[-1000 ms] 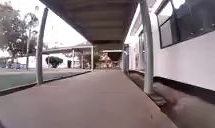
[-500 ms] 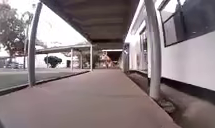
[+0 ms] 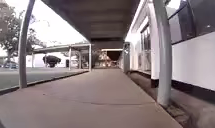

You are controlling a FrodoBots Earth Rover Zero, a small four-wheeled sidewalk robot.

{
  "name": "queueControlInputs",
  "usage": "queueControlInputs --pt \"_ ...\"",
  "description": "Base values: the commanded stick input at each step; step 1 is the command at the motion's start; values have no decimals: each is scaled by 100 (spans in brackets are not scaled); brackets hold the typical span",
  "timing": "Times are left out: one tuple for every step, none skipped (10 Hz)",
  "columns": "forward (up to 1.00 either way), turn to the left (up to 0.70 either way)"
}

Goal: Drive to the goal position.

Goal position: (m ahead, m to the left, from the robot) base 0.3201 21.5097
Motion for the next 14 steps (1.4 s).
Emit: queueControlInputs --pt "70 0" --pt "70 0" --pt "70 0" --pt "70 0" --pt "70 0" --pt "70 0" --pt "70 0" --pt "70 0" --pt "70 0" --pt "70 0" --pt "70 0" --pt "70 0" --pt "70 0" --pt "70 0"
